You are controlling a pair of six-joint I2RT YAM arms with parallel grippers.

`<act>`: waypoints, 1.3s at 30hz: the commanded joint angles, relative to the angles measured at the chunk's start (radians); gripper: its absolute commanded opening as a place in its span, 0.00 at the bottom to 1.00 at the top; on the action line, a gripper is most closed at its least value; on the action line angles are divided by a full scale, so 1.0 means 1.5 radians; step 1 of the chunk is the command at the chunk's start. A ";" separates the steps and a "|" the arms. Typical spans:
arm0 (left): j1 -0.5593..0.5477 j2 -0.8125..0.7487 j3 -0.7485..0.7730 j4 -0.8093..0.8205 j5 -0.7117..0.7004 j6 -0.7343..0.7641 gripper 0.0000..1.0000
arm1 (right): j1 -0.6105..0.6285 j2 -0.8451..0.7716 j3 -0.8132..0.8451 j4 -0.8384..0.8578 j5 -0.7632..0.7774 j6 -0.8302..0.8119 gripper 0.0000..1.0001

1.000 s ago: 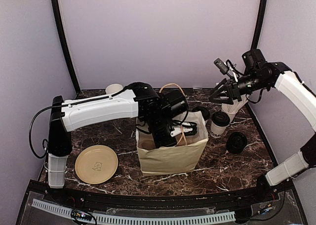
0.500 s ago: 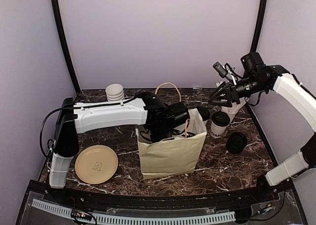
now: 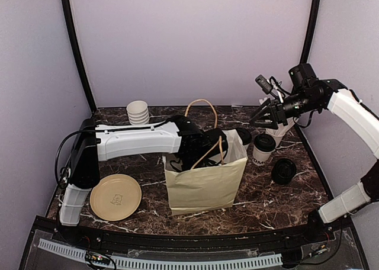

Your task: Pack the takeout coffee

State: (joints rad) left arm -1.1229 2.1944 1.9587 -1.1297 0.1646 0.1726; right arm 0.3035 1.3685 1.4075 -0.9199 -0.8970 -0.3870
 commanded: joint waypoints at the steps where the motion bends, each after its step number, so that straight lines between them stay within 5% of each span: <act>1: 0.006 -0.001 -0.003 -0.013 0.009 0.006 0.36 | -0.003 -0.004 -0.001 0.016 -0.008 0.002 0.67; 6: 0.006 -0.022 0.001 -0.026 0.002 0.001 0.57 | -0.003 -0.004 0.010 -0.003 -0.004 -0.009 0.68; 10: 0.006 -0.051 0.001 -0.030 -0.011 -0.002 0.64 | -0.003 -0.003 0.025 -0.027 0.011 -0.025 0.69; 39: 0.006 -0.286 0.028 0.122 -0.084 0.035 0.67 | -0.021 -0.008 0.047 -0.063 0.104 -0.019 0.71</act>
State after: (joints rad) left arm -1.1191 1.8648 1.9835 -1.0130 0.0574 0.2050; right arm 0.2810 1.3769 1.4609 -1.0069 -0.7723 -0.4133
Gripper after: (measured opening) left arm 0.668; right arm 0.712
